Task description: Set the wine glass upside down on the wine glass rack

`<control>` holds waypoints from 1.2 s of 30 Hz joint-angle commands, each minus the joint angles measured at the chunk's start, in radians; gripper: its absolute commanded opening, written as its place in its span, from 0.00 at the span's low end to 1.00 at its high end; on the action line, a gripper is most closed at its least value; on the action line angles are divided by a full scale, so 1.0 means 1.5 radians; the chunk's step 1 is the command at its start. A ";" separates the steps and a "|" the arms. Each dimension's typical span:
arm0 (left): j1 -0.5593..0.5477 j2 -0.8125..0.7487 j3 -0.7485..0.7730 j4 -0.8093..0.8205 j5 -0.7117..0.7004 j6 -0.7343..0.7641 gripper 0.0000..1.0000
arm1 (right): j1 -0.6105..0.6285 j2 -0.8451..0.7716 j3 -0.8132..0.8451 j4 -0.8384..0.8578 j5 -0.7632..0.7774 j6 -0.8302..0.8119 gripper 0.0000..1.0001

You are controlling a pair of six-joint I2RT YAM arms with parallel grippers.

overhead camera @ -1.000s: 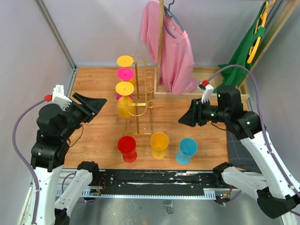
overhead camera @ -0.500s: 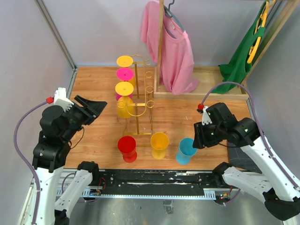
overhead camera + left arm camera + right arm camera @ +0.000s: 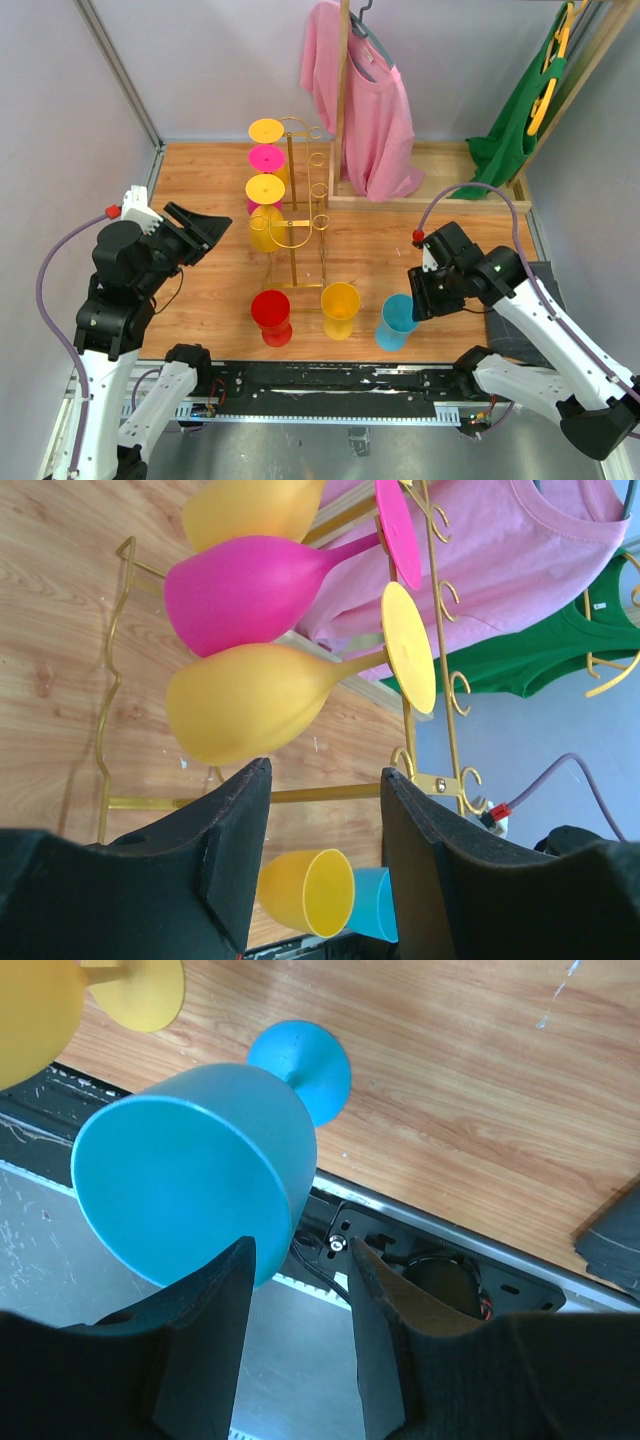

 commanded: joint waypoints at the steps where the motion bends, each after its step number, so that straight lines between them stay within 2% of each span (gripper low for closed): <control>1: -0.008 0.005 -0.002 0.024 0.000 0.010 0.52 | 0.012 0.018 -0.007 0.032 0.011 -0.014 0.44; 5: -0.008 0.006 -0.008 0.027 -0.001 0.009 0.52 | 0.011 0.035 -0.009 0.043 0.009 -0.022 0.41; 10: -0.008 0.013 -0.001 0.027 -0.003 0.010 0.52 | 0.012 0.043 -0.018 0.051 0.011 -0.025 0.22; 15: -0.008 0.015 0.002 0.027 -0.001 0.008 0.52 | 0.012 0.048 -0.027 0.057 0.013 -0.028 0.12; 18: -0.008 0.016 0.006 0.027 0.000 0.008 0.52 | 0.012 0.047 -0.023 0.054 0.022 -0.029 0.02; 25: -0.008 0.015 0.017 0.027 0.005 0.003 0.52 | 0.012 0.030 0.051 0.018 0.074 -0.023 0.01; 31: -0.008 0.010 0.036 0.023 -0.003 0.001 0.52 | 0.012 0.040 0.228 -0.047 0.194 -0.020 0.01; 36: -0.008 0.000 0.044 0.024 -0.008 -0.010 0.52 | 0.012 0.037 0.372 0.017 0.232 -0.038 0.01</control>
